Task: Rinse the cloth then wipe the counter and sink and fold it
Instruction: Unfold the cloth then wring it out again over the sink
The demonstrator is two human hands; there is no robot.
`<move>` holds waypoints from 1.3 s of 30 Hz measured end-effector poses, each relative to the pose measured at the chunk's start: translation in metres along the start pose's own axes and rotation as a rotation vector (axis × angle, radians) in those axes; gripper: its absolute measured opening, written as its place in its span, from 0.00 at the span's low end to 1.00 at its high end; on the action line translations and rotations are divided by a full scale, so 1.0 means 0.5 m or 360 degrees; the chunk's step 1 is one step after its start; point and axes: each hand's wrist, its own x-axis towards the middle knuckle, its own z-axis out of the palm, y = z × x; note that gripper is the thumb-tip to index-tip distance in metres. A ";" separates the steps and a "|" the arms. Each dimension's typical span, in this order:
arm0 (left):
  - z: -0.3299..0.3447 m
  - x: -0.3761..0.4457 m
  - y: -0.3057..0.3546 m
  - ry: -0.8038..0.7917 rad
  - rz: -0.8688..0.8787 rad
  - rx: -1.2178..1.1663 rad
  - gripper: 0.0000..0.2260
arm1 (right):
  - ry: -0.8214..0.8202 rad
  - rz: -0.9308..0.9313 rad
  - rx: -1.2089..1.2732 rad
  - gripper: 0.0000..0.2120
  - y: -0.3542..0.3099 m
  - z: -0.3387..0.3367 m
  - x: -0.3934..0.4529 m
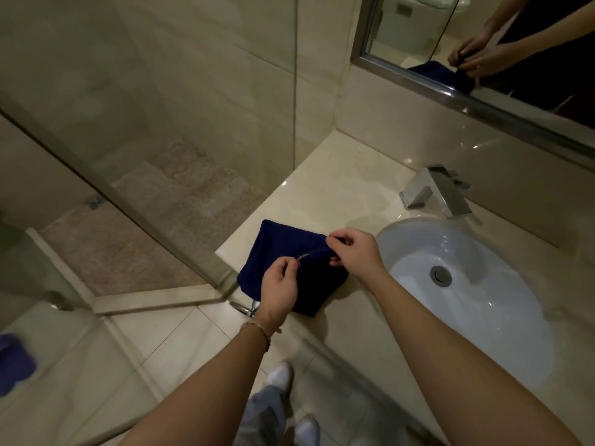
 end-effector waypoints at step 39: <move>-0.043 0.104 -0.053 -0.0014 0.0496 0.1538 0.16 | 0.0056 -0.0129 -0.0816 0.07 0.065 0.059 0.127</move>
